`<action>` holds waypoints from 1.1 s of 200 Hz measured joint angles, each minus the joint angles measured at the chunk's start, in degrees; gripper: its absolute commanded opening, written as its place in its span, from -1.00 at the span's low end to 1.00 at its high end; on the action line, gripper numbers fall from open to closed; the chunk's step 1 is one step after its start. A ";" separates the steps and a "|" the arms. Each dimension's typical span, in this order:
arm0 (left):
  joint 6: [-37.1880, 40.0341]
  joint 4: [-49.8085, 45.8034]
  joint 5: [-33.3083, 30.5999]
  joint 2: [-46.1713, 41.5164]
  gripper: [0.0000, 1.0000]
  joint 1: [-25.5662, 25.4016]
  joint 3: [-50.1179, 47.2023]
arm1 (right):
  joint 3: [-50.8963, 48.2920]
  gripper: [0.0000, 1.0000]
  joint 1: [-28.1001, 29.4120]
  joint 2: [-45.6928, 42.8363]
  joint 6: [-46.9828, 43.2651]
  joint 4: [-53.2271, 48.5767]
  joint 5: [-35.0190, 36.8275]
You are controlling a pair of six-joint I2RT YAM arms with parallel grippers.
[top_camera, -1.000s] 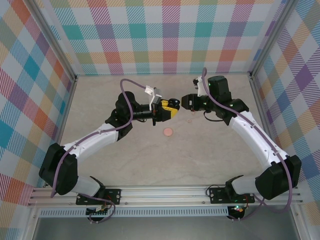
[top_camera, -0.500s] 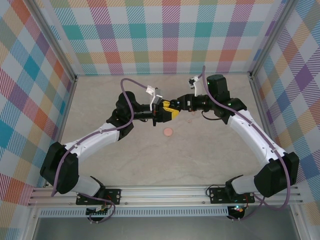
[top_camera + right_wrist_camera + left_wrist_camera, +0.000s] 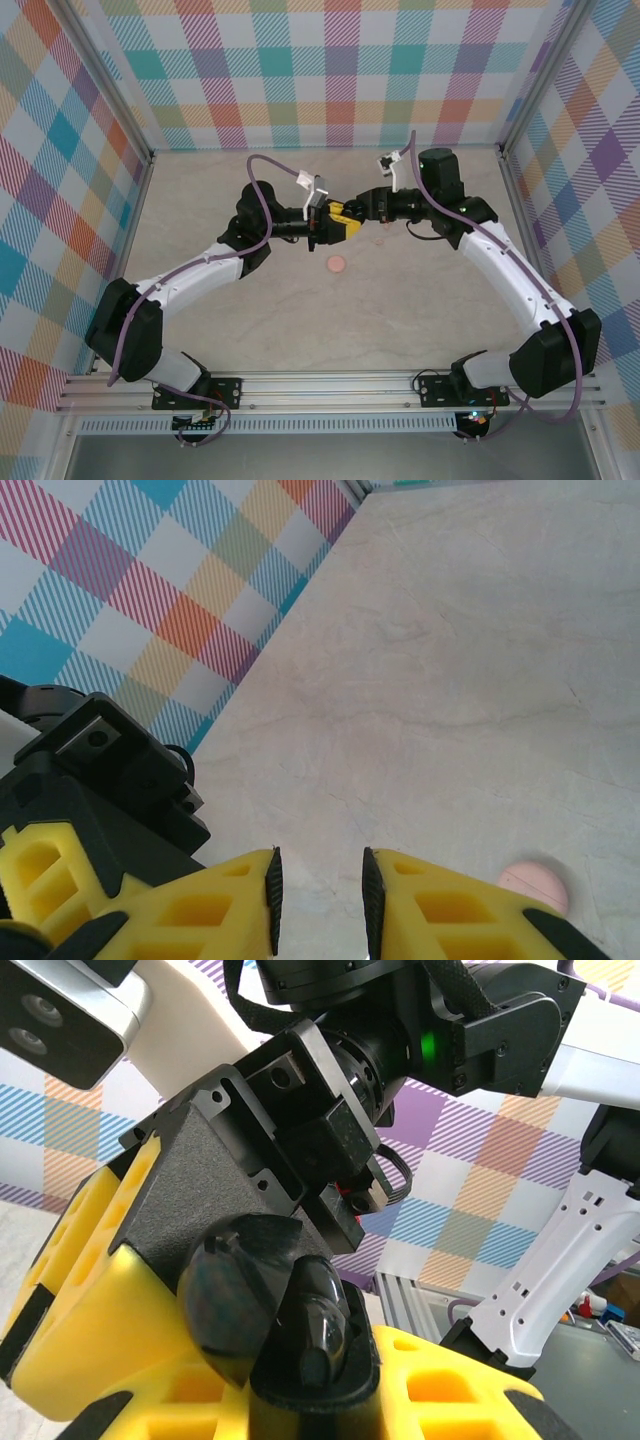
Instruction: Insert wireless bluetooth earbuds into charging case
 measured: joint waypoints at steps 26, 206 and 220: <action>0.00 -0.26 0.28 0.17 -0.83 -0.11 0.46 | -0.11 -0.38 -0.09 -0.33 -0.31 0.15 0.00; 0.20 -2.82 1.66 1.55 -0.84 -0.42 2.78 | -2.91 -0.36 -0.87 -3.26 -1.97 2.58 0.70; 0.22 -3.30 0.90 1.55 -0.82 -0.52 2.82 | -2.91 -0.36 -0.87 -3.26 -2.08 2.47 1.62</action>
